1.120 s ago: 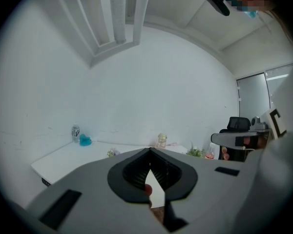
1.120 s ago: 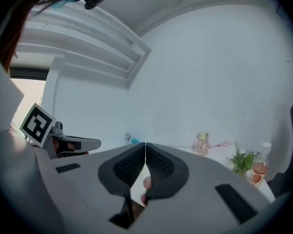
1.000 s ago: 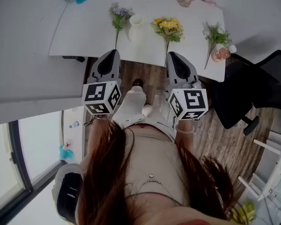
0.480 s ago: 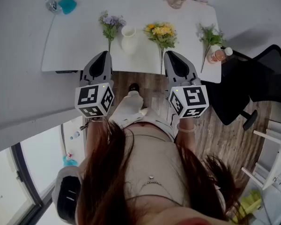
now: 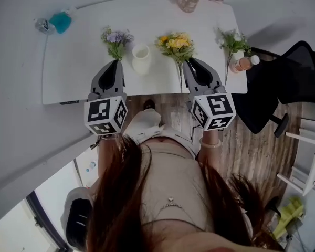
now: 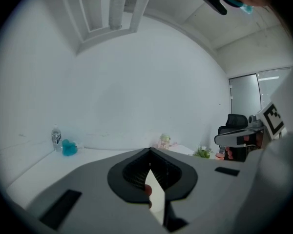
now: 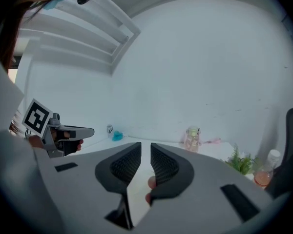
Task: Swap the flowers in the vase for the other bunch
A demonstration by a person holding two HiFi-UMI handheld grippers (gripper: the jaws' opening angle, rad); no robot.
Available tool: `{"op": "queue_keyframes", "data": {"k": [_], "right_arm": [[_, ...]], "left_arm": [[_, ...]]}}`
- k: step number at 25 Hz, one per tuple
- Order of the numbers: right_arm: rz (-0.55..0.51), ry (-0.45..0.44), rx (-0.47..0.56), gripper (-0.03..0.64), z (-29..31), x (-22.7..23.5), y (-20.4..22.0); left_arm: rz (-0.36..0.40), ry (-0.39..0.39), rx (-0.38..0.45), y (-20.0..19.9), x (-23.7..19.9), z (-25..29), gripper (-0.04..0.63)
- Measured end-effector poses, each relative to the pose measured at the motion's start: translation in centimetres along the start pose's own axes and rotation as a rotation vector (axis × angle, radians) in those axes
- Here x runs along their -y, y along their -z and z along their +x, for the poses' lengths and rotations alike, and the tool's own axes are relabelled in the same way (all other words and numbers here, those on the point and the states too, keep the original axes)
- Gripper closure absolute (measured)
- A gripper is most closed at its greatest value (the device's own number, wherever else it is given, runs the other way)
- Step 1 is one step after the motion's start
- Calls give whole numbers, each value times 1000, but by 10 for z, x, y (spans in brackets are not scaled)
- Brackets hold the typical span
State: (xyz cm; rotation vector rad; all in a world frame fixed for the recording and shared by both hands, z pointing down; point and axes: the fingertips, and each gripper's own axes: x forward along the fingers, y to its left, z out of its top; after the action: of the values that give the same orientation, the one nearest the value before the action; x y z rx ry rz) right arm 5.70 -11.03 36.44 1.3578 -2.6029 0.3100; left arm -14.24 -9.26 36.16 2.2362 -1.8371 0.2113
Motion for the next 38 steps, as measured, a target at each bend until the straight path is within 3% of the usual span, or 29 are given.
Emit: {"op": "queue_keyframes", "data": {"k": [11,19,27,34,38], "right_arm": [[-11,100,-64,508,38,7,-1],[-5,142,-121,486,44,12,13],[3,169,-231,436,62,49,43],[73,129,-403,399,94,72,93],[110,101,-451,383,109,80,113]], "left_arm": [[1,112,2,-14,-26,43,592],[-8,134,-19,-10,-36,59,592],[-17,91,-16,-14,-49,76,592],[-49,44,-32,-15,-60,95,592],[-69,35,-53,-12,-60,108,592]]}}
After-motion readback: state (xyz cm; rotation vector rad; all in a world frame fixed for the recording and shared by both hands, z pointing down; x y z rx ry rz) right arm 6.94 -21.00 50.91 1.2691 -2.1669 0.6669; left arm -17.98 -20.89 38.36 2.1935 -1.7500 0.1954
